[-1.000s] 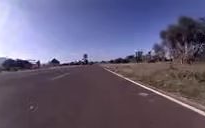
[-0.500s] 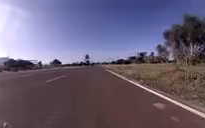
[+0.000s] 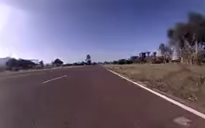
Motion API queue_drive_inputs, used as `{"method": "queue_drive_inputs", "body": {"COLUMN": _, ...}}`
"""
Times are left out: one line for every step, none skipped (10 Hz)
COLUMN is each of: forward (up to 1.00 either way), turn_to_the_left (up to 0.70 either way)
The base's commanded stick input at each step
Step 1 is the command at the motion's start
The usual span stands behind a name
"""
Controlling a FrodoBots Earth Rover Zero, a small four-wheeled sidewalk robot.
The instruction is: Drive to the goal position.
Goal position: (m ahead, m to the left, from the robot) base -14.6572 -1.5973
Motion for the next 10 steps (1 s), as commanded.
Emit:
{"method": "queue_drive_inputs", "body": {"forward": 0.00, "turn_to_the_left": 0.00}}
{"method": "queue_drive_inputs", "body": {"forward": 0.00, "turn_to_the_left": 0.00}}
{"method": "queue_drive_inputs", "body": {"forward": 0.00, "turn_to_the_left": 0.00}}
{"method": "queue_drive_inputs", "body": {"forward": 0.00, "turn_to_the_left": 0.00}}
{"method": "queue_drive_inputs", "body": {"forward": 0.00, "turn_to_the_left": 0.00}}
{"method": "queue_drive_inputs", "body": {"forward": 0.00, "turn_to_the_left": 0.00}}
{"method": "queue_drive_inputs", "body": {"forward": 0.00, "turn_to_the_left": 0.00}}
{"method": "queue_drive_inputs", "body": {"forward": 0.00, "turn_to_the_left": 0.00}}
{"method": "queue_drive_inputs", "body": {"forward": 0.00, "turn_to_the_left": 0.00}}
{"method": "queue_drive_inputs", "body": {"forward": 0.03, "turn_to_the_left": 0.00}}
